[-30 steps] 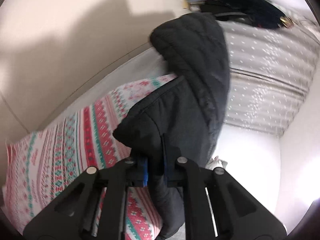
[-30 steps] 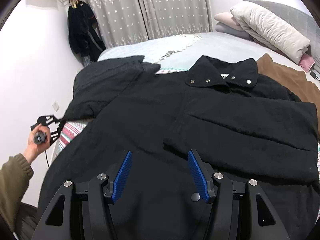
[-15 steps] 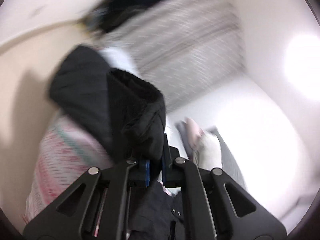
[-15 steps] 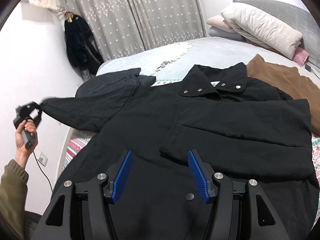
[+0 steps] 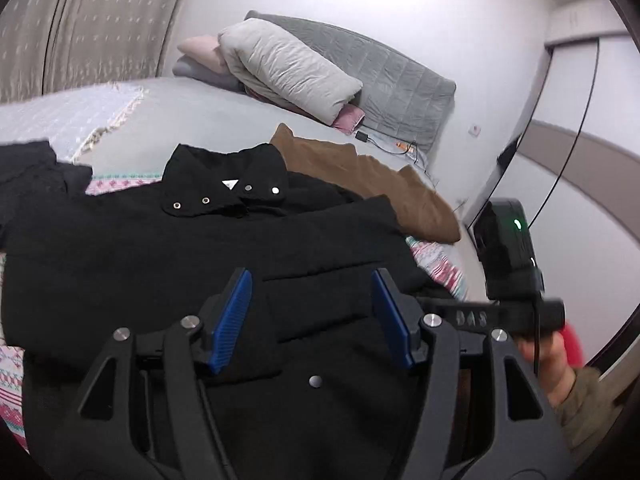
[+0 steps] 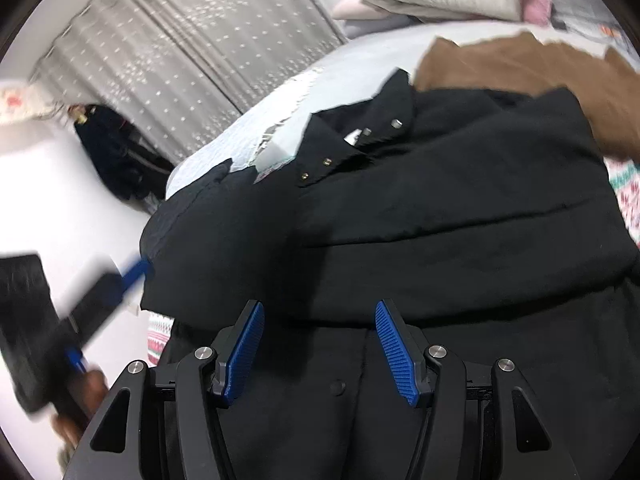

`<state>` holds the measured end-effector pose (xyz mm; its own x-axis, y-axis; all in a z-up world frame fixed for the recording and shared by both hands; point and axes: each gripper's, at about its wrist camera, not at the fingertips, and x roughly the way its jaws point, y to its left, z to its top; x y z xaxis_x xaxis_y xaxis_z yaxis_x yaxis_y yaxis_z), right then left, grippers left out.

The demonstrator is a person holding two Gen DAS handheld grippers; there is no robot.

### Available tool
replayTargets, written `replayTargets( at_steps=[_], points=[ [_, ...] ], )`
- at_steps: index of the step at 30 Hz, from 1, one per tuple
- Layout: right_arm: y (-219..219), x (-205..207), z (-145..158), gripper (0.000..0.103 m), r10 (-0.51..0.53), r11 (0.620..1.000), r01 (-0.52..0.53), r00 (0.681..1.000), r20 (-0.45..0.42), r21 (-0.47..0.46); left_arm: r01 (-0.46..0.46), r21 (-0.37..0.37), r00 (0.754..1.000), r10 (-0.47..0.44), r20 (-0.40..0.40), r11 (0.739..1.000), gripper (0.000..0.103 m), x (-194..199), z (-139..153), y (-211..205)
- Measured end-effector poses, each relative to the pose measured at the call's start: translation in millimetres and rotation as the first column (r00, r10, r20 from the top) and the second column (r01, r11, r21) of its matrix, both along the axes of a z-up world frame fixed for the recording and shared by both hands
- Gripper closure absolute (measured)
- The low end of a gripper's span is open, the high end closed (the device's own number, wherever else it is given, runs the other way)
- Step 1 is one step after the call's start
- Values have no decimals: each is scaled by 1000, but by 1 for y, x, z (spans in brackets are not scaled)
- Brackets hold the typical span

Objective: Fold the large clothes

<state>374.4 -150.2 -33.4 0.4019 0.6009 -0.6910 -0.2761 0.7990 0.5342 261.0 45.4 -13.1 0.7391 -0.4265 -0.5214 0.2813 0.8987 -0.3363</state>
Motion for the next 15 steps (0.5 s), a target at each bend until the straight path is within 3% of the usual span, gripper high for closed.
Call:
replayTargets(
  at_steps=[2,6,11,15],
  points=[
    [-8,9,-12,44,-23,999,24,999,-43,41,-45,-5,999,45,-2,999,36,1,4,12],
    [-16,25,-35,44,-58,990,73,991,-123,121,-197,-40,977,193,-94,980,33,-3,0,59],
    [31,34,-48,44,74,986,-58,992,-100,159,-350,-130,930,327,-170,928,33,-16,-17,126],
    [80,30,-67,45,147,985,-133,981,-130,110,-429,-176,888,378,-262,886,33,-16,-36,154]
  ],
)
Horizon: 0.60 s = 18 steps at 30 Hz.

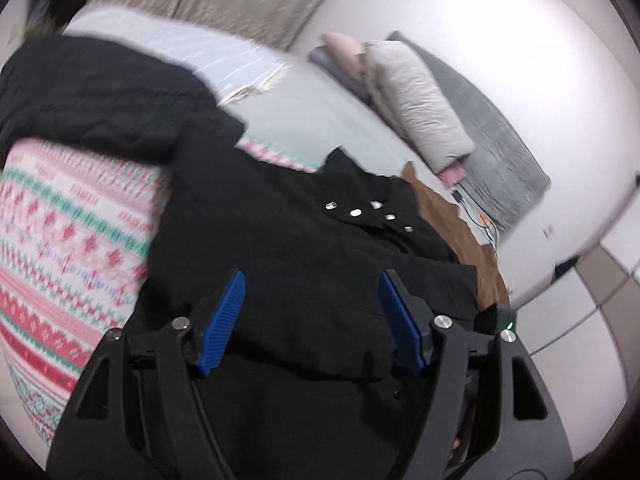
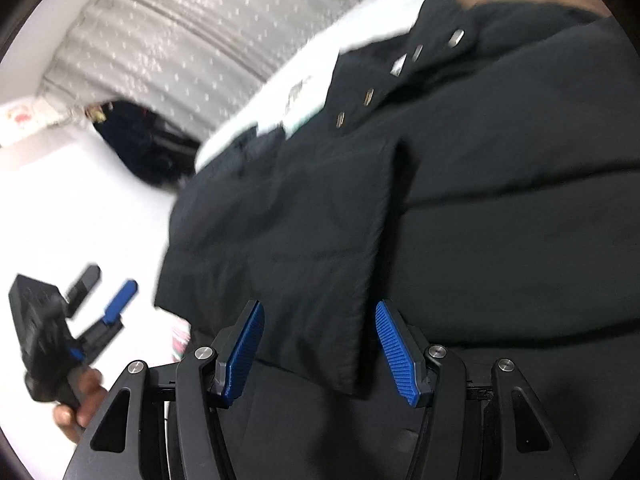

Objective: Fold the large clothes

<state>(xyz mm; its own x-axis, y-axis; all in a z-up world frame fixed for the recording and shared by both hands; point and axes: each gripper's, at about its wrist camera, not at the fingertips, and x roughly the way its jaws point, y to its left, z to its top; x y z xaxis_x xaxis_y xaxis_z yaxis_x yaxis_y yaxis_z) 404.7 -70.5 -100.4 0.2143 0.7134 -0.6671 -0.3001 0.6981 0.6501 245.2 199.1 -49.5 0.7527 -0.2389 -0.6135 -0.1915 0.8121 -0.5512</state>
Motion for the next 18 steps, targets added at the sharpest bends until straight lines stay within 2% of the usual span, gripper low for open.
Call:
replayTargets(
  at_steps=[1,2,3,4,7,8,10,11,13,15,17,18],
  points=[
    [7,-4,-4,49,3,999,-2,1000,9,-50,0,-9,1000,0,-11,1000,33,1,-4,2],
    [15,-7,-3,67,-1,993,6,999,45,-119,-1,-10,1000,1,-22,1000,33,4,-7,4],
    [18,-8,0,85,3,989,7,998,68,-147,-3,-2,1000,3,-31,1000,33,4,-8,6],
    [18,-7,7,94,7,988,6,997,78,-157,-7,9,999,7,-33,1000,33,4,-7,8],
    [2,-5,50,95,-43,983,81,973,226,-163,-32,36,999,32,-19,999,33,3,-3,14],
    [-9,-6,72,95,-67,973,132,947,315,-189,-43,44,999,43,-8,998,33,3,-2,17],
    [-27,-3,91,95,-100,958,193,917,387,-210,-58,56,998,59,-6,997,33,5,-4,23],
    [-34,0,92,95,-104,954,202,915,390,-220,-63,66,998,64,-13,996,33,7,-6,25],
    [-45,9,77,95,-107,943,206,932,347,-263,-56,91,996,62,-58,994,33,16,-17,23],
    [-43,19,36,94,-72,925,153,969,236,-347,-45,112,995,55,-88,993,33,24,-26,18],
    [-38,22,9,90,-61,920,122,984,169,-374,-40,175,991,61,-116,984,33,32,-34,9],
    [-39,23,6,90,-68,921,125,984,165,-368,-41,208,988,71,-137,977,33,34,-37,6]
  ],
)
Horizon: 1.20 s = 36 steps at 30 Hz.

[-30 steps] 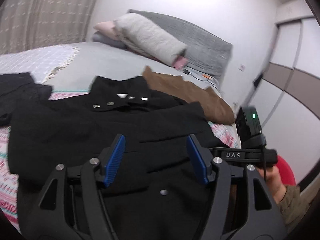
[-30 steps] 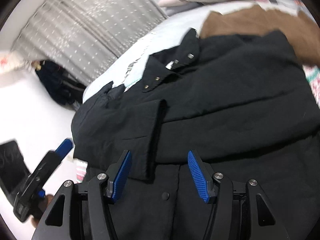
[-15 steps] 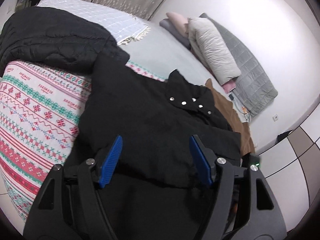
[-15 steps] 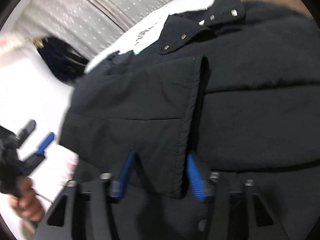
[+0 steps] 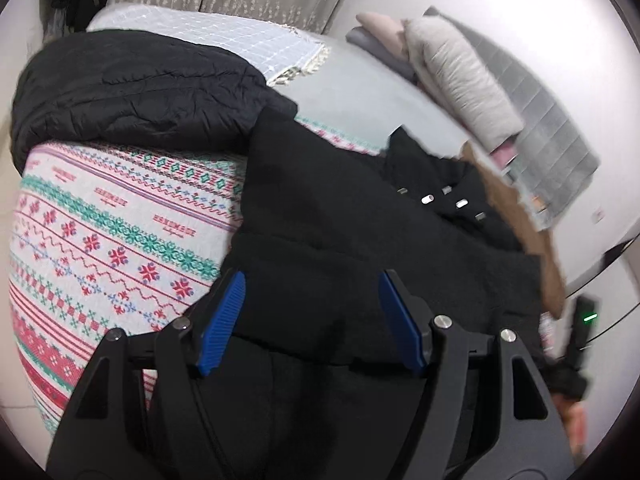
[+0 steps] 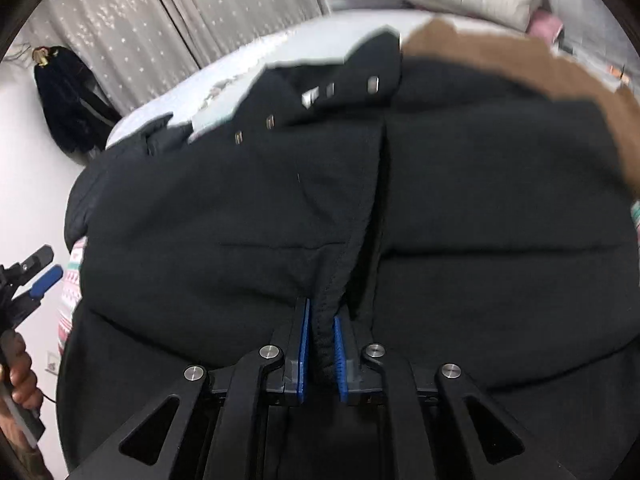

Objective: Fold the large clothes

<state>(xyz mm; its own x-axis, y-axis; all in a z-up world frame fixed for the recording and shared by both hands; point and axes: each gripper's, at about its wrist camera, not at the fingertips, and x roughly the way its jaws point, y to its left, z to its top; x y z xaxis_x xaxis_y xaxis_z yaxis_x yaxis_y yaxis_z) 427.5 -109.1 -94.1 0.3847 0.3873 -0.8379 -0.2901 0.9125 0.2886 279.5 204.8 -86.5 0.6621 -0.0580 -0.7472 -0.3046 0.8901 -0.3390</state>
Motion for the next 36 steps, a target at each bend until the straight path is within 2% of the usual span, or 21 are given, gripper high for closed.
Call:
replayTargets(
  at_steps=[1,2,3,4,6,8,11,14,17,19,22,24,26,28,32,36],
  points=[
    [-2,1,2,89,-9,1000,9,1000,-2,10,-4,26,999,5,-34,1000,34,4,-5,-1],
    [-3,3,5,88,-16,1000,16,1000,-6,14,-14,48,996,18,-83,999,40,9,-12,-1],
    [-6,4,9,89,-20,1000,20,1000,-6,3,-44,55,986,53,-156,997,43,13,-23,3],
    [-7,8,11,88,-32,999,32,999,-1,-32,-72,40,980,79,-184,997,44,14,-30,8],
    [-13,7,10,85,-54,995,56,998,19,-85,-112,18,977,113,-183,994,44,11,-34,19],
    [-20,13,4,79,-65,994,65,998,2,-87,-104,27,977,107,-186,994,44,11,-33,22],
    [-21,11,4,76,-56,994,57,998,11,-91,-103,59,976,112,-187,993,45,6,-23,25],
    [-26,-1,34,74,-46,999,48,995,94,-12,-103,28,988,106,-111,994,45,-6,-2,26],
    [-17,-15,44,73,41,998,-46,991,128,40,-29,49,997,32,-66,998,45,-11,8,8],
    [1,-26,31,73,130,991,-127,987,97,-34,44,76,993,-36,-112,996,45,-9,-3,-7],
    [13,-35,-2,71,183,963,-172,982,36,-206,49,128,977,-21,-210,991,45,-7,-29,-13],
    [3,-40,-13,66,166,952,-151,986,35,-265,49,168,977,-12,-215,984,45,-13,-35,-13],
    [-17,-44,-11,43,128,937,-93,988,83,-336,68,204,976,-22,-219,977,44,-17,-32,-17],
    [-35,-48,-11,37,96,926,-53,991,97,-373,86,227,974,-34,-222,970,43,-25,-30,-20],
    [-92,-50,-17,36,2,951,5,1000,25,-309,93,214,967,-36,-254,972,43,-49,-35,-17],
    [-165,-55,-20,36,-71,956,75,997,23,-285,107,207,970,-56,-237,972,41,-75,-36,-11]
  ],
)
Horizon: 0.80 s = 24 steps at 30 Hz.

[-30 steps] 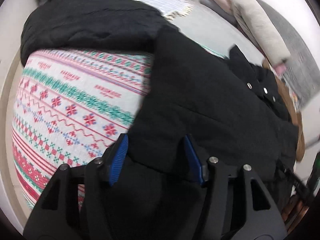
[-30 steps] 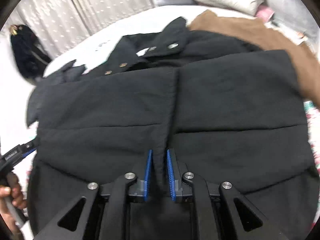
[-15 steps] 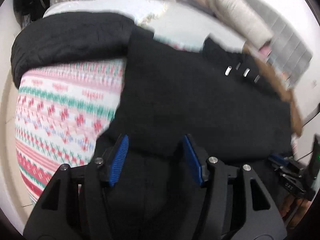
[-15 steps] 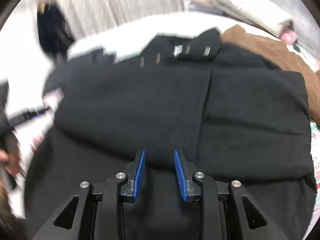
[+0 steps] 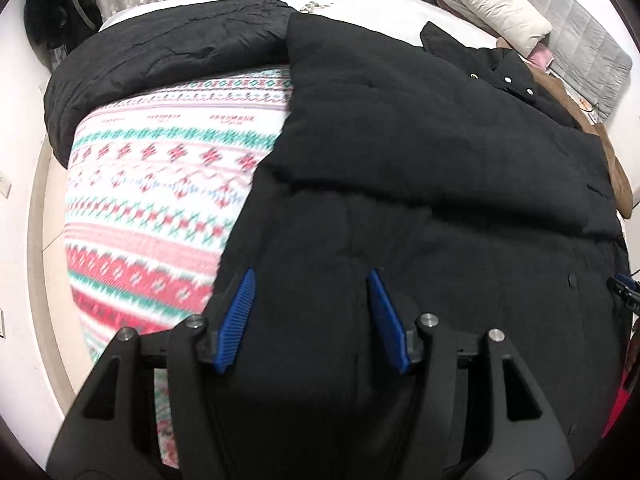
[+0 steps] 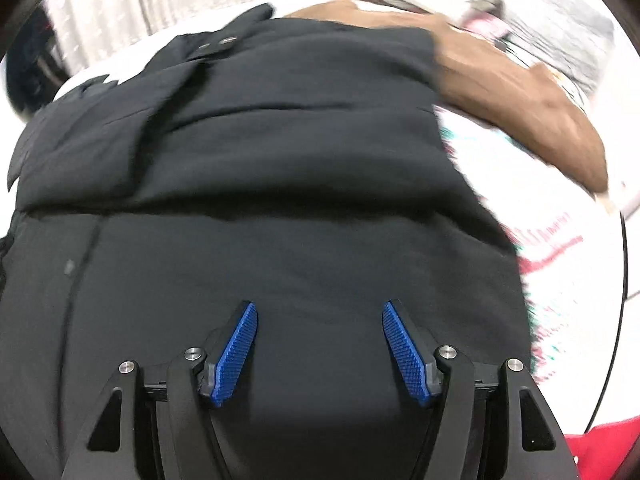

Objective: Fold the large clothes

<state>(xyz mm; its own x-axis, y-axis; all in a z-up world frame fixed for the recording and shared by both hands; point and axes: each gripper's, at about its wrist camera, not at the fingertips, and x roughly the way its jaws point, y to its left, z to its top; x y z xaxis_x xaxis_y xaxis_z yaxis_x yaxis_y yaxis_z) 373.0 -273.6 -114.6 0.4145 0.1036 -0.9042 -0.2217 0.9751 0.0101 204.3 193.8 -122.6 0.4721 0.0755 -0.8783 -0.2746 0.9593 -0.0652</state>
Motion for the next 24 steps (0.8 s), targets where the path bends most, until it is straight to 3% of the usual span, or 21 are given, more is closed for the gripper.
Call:
replayTargets(
  at_steps=[4,7,8,10,15,16,20,22,24],
  points=[
    [-64,-10,-1,36,-56,998,56,998,32,2,28,11,999,-28,30,1000,40,-20,-2,3],
    [-92,-15,-5,18,-166,986,167,986,34,-27,25,22,999,-26,40,999,41,-28,1,0],
    [-103,-15,-8,18,-188,982,188,982,26,1,21,21,999,-22,39,1000,41,-31,1,-2],
    [-110,-15,-10,18,-218,975,217,976,13,43,10,25,999,-11,40,1000,41,-34,1,-4],
    [-107,-28,0,19,-220,975,221,975,45,-24,-53,44,995,49,87,998,41,-62,5,3],
    [-110,-33,2,20,-221,975,222,974,48,-18,-69,45,994,64,92,997,41,-66,5,6],
    [-120,-62,13,40,-165,986,161,982,89,54,-119,-42,982,123,145,992,48,-93,9,19],
    [-121,-79,16,40,-125,985,112,988,91,132,-125,-57,982,131,136,991,49,-105,9,21],
    [-121,-100,15,40,-90,973,72,993,75,220,-130,-117,982,145,124,985,49,-115,8,26]
  ],
)
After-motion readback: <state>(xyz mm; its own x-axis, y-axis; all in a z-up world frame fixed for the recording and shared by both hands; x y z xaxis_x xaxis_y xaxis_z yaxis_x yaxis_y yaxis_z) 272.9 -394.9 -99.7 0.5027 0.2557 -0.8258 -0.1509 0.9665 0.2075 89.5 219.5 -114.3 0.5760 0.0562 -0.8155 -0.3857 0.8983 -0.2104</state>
